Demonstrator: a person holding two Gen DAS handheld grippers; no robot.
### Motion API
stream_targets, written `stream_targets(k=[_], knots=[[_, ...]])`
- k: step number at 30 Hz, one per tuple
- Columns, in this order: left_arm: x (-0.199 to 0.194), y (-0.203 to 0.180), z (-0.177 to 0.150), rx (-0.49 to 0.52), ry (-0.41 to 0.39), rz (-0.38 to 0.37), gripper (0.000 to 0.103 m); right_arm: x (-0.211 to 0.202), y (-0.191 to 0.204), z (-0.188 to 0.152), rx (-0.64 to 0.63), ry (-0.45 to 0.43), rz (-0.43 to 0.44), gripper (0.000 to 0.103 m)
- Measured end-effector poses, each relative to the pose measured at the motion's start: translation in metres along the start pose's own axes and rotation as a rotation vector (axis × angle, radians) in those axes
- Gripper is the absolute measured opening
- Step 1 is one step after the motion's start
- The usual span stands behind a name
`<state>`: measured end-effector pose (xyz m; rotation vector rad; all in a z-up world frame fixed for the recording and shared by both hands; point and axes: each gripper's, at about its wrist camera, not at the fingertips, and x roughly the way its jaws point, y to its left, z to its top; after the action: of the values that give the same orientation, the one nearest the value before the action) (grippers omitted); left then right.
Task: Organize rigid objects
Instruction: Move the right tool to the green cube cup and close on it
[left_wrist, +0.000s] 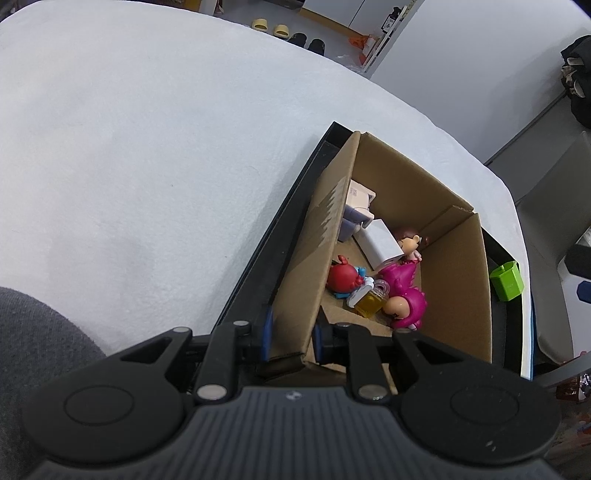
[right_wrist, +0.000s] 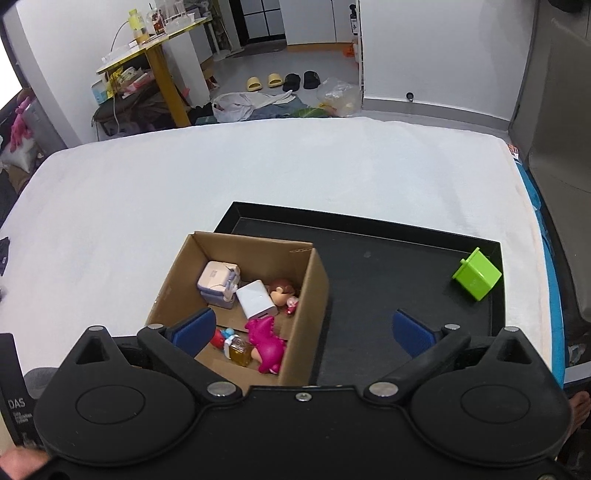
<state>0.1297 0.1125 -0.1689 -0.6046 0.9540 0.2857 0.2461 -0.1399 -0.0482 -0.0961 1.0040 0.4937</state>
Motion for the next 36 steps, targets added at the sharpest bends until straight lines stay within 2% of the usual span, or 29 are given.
stream_targets(k=[15, 24, 32, 36], knots=[[-0.002, -0.001, -0.001, 0.009, -0.008, 0.015, 0.018, -0.013, -0.044, -0.001, -0.028, -0.025, 0.023, 0.103], [-0.003, -0.004, -0.002, 0.012, -0.008, 0.029, 0.017, -0.010, -0.077, 0.003, -0.019, -0.032, 0.008, 0.103], [-0.003, -0.007, -0.002, 0.026, -0.007, 0.049, 0.016, -0.001, -0.113, 0.001, -0.033, -0.060, 0.051, 0.103], [-0.002, -0.009, -0.003, 0.029, -0.011, 0.060, 0.016, 0.003, -0.127, -0.001, -0.030, -0.063, 0.043, 0.103]])
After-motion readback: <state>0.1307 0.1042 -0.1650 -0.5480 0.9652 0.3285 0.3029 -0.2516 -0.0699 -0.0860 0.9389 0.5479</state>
